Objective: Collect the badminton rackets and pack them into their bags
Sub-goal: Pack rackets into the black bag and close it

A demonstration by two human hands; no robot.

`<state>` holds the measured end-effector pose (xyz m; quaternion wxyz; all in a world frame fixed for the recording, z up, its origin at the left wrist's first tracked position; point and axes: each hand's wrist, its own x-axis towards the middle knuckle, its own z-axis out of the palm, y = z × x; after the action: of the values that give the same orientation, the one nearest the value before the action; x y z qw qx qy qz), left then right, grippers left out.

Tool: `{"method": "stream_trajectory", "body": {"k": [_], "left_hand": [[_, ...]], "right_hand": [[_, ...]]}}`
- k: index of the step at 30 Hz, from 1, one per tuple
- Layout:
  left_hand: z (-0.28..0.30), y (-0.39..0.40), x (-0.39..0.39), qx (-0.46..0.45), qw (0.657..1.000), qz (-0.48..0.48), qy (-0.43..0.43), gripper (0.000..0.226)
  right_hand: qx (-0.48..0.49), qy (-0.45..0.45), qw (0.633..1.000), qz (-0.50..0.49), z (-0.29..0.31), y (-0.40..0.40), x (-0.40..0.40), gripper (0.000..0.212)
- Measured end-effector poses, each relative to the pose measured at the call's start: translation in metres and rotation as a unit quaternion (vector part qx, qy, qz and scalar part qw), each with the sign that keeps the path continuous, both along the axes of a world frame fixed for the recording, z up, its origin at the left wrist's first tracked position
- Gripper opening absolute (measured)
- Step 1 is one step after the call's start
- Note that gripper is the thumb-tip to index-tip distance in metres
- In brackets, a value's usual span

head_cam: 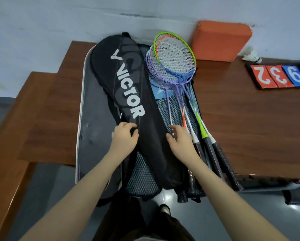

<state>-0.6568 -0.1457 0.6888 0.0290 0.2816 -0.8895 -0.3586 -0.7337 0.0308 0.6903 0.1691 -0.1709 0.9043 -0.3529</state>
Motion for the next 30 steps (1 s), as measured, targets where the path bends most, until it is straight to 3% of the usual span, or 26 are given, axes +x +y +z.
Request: {"method": "stream_trajectory", "body": {"k": [8,13,19,30], "left_hand": [[-0.010,-0.091,-0.054,-0.028,0.999,0.009,-0.017,0.048],[-0.020,-0.119,-0.080,0.074,0.997,0.009,-0.033,0.063],[-0.017,-0.128,-0.103,0.173,0.977,0.124,0.010,0.079],[0.026,-0.115,-0.044,0.132,0.964,0.203,0.111,0.067]], "right_hand": [[0.077,0.071,0.995,-0.002,-0.002,-0.104,-0.061,0.043],[0.090,0.091,0.991,-0.040,-0.010,-0.140,-0.090,0.044],[0.014,0.040,0.999,-0.025,-0.005,-0.148,-0.105,0.046],[-0.123,0.088,0.988,0.015,0.023,-0.137,-0.061,0.039]]}}
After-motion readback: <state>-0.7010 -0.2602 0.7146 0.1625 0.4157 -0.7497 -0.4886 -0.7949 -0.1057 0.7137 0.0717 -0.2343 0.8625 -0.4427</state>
